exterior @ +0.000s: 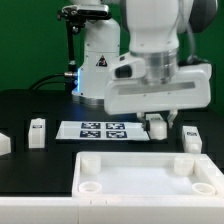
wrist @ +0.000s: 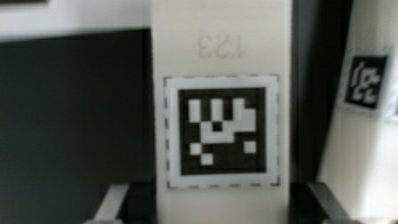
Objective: Assemble desk
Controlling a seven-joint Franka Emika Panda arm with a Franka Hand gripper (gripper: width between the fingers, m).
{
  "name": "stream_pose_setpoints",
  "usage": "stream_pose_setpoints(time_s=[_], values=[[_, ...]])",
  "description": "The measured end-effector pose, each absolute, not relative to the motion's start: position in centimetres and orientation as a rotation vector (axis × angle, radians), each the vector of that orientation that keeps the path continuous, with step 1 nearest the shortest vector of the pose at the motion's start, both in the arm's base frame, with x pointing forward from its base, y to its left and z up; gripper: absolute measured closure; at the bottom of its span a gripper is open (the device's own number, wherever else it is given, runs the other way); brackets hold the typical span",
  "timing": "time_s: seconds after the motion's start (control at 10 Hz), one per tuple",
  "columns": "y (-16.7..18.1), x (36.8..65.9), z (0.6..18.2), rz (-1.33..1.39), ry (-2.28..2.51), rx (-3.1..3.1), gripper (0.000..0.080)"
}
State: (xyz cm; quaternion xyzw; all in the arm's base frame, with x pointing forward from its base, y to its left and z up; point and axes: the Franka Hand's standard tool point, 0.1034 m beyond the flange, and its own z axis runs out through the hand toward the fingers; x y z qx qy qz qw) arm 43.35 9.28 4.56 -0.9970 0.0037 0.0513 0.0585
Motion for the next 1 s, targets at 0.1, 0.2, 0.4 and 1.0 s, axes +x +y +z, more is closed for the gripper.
stream_pose_setpoints(time_s=[0.1, 0.2, 0.4, 1.0], values=[[10.3, 43.0, 4.7, 0.126, -0.094, -3.042, 0.0515], [10.0, 42.8, 4.4, 0.131, -0.183, -3.034, 0.0515], [9.6, 42.9, 4.3, 0.119, -0.374, -3.015, 0.0515], [9.0, 44.0, 4.0, -0.106, -1.518, -2.707, 0.0515]])
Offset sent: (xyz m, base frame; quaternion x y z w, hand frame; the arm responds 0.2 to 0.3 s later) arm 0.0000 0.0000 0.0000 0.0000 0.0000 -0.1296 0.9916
